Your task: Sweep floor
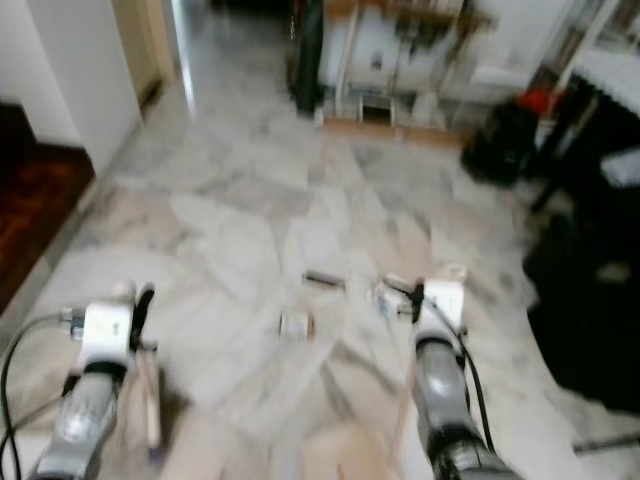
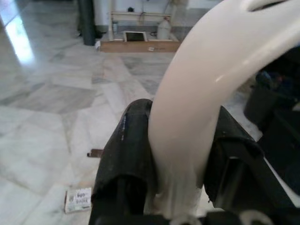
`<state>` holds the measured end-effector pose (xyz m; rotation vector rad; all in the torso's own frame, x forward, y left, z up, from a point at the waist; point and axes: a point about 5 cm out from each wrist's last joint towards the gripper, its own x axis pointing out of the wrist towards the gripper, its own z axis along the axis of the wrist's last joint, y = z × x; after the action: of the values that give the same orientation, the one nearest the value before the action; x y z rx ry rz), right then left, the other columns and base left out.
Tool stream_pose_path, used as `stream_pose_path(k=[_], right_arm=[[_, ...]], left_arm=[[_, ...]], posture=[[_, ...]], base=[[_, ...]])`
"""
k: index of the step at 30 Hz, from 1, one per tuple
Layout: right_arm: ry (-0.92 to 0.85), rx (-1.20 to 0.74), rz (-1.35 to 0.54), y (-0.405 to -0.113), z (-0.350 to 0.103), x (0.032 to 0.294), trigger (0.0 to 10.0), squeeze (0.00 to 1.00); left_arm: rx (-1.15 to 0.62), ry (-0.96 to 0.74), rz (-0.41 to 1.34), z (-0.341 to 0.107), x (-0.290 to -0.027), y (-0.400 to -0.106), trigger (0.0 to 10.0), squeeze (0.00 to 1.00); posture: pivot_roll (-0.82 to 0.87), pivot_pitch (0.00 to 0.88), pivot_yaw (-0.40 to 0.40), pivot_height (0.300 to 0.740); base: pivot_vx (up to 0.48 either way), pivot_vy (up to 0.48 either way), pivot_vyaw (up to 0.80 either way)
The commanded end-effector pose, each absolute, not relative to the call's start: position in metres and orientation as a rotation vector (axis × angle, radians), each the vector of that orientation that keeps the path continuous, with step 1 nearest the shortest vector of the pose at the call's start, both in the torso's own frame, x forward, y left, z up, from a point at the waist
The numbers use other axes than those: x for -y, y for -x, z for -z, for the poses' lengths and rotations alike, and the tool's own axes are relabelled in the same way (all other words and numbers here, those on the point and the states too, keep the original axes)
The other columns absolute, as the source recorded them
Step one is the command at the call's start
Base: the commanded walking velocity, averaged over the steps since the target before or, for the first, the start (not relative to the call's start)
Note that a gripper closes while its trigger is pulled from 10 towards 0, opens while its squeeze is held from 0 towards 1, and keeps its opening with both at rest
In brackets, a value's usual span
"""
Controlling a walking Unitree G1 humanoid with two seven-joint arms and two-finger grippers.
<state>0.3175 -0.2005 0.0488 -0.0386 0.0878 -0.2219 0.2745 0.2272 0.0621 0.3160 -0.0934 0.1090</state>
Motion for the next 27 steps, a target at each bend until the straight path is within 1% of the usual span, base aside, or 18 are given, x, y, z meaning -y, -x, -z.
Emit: stream_pose_path(k=[1, 5, 8, 14, 27], right_arm=[[0.050, -0.083, 0.254, -0.3140, -0.0486, 0.2113, 10.0, 0.00], [0.048, -0.085, 0.256, -0.3134, -0.0479, 0.2117, 10.0, 0.00], [0.043, -0.087, 0.259, -0.3134, -0.0476, 0.2115, 10.0, 0.00], [0.038, -0.087, 0.261, -0.3144, -0.0483, 0.2112, 10.0, 0.00], [0.039, -0.082, 0.265, -0.3145, -0.0490, 0.2117, 10.0, 0.00]], left_arm=[[0.113, -0.318, -0.083, -0.0639, -0.2189, -0.2764, 10.0, 0.00], [0.111, -0.318, -0.085, -0.0638, -0.2190, -0.2764, 10.0, 0.00], [0.112, -0.317, -0.086, -0.0640, -0.2192, -0.2764, 10.0, 0.00], [0.112, -0.315, -0.086, -0.0645, -0.2192, -0.2770, 10.0, 0.00], [0.112, -0.313, -0.083, -0.0651, -0.2189, -0.2781, 10.0, 0.00]], posture=[[0.07, 0.000, -0.062, 0.740], [0.07, 0.000, -0.061, 0.740], [0.07, 0.000, -0.061, 0.740], [0.07, 0.000, -0.062, 0.740], [0.07, 0.000, -0.059, 0.740]], base=[[0.000, 0.000, 0.00], [0.000, 0.000, 0.00], [0.260, 0.000, 0.00], [0.279, 0.000, -0.67], [0.294, 0.000, 0.00]])
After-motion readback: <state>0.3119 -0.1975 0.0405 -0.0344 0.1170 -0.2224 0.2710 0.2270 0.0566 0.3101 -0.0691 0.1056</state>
